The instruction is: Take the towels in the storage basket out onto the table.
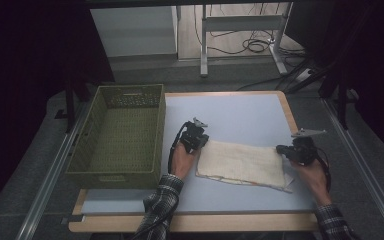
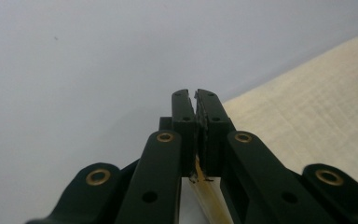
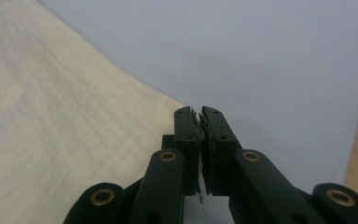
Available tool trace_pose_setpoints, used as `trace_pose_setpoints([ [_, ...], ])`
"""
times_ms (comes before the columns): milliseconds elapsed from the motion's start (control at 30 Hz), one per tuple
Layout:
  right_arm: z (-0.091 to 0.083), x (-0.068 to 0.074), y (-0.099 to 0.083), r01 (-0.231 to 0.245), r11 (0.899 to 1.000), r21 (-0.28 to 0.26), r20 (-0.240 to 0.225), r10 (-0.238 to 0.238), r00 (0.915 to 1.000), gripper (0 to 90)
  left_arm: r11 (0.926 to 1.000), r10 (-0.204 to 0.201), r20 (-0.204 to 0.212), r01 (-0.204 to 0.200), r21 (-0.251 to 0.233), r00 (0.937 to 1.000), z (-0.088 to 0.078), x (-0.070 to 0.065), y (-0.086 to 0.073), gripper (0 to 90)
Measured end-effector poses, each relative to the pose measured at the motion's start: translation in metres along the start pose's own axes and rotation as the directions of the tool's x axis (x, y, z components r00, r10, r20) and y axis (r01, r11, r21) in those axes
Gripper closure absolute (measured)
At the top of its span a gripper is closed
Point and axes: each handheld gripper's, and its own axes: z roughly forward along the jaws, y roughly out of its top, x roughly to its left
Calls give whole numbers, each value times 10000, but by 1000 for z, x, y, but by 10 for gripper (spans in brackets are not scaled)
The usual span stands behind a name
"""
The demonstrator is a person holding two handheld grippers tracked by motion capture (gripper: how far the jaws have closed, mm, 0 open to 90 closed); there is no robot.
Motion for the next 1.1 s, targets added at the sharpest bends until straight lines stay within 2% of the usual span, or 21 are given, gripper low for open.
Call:
trace_pose_setpoints([
  [100, 7, -4, 6, 17, 10000, 47, 87, -18, 10000, 854, 9995, 309, -313, -309, 8, 9990, 2, -3, 2, 874],
  [267, 0, -1, 7, 73, 9997, -241, -11, -73, 10000, 852, 9987, 372, -428, -386, -319, 9984, -9, -6, 1, 871],
  [467, -17, 4, -2, 63, 9970, -771, -320, -88, 9995, 850, 9957, 584, -353, -608, -692, 9977, -26, -15, -7, 866],
  [700, -40, 15, -12, 309, 9920, -1223, -645, -390, 9972, 849, 9911, 767, -78, -771, -1087, 9970, -51, -29, -21, 864],
  [967, -63, 32, -31, 439, 9893, -1389, -1104, -595, 9921, 849, 9858, 1191, 190, -1160, -1214, 9927, -68, -44, -43, 862],
  [1100, -69, 42, -45, 538, 9902, -1292, -1369, -715, 9880, 847, 9844, 1343, 335, -1295, -1191, 9904, -72, -50, -56, 860],
])
